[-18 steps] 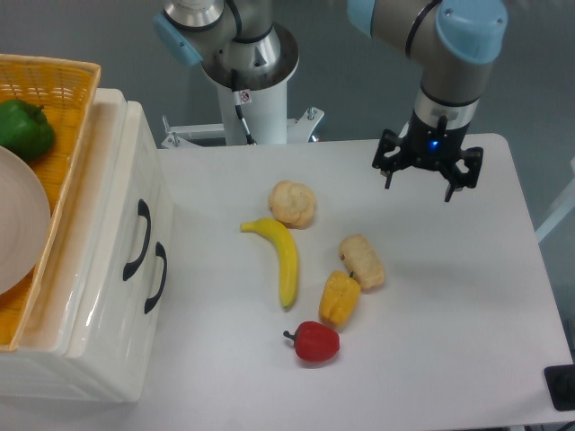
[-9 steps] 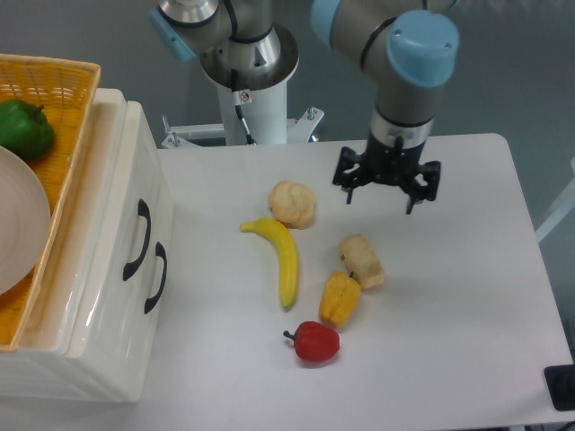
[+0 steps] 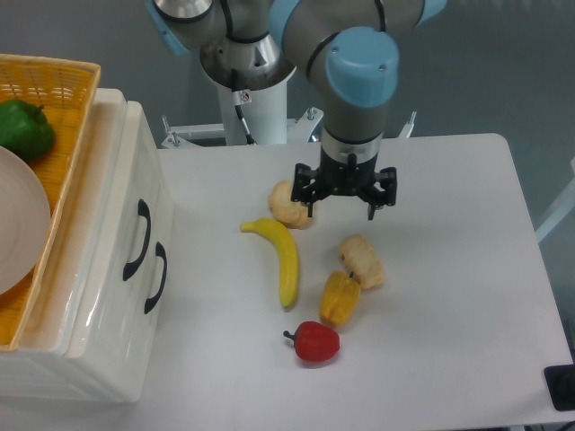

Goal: Slide open the top white drawer

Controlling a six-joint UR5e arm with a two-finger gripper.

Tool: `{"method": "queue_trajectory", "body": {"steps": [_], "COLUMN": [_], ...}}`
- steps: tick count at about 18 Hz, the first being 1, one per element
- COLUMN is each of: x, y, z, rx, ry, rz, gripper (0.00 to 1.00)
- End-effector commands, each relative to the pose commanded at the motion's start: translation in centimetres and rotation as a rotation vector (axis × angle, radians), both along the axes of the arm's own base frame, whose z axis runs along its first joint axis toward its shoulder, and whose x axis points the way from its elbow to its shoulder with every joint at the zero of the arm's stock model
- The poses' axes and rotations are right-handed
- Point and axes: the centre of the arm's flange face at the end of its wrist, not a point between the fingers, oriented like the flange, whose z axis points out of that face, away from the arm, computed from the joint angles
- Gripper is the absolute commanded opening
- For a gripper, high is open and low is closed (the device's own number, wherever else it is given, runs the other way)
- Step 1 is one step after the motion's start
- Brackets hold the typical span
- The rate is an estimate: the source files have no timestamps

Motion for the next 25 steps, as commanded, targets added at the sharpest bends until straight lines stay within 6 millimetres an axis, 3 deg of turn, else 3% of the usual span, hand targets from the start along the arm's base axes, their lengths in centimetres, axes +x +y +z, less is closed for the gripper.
{"method": "queue_trajectory", "body": {"steps": [14, 18, 25], "x": [6.8, 8.0, 9.6], "y": [5.5, 6.0, 7.2], "z": [-1.1, -2.1, -1.5], "rx": [0.032, 0.049, 0.112], "ry": [-0.096, -0.203, -0.273], "rz": [0.004, 0.022, 0.018], "gripper": [1.00, 1.00, 1.00]}}
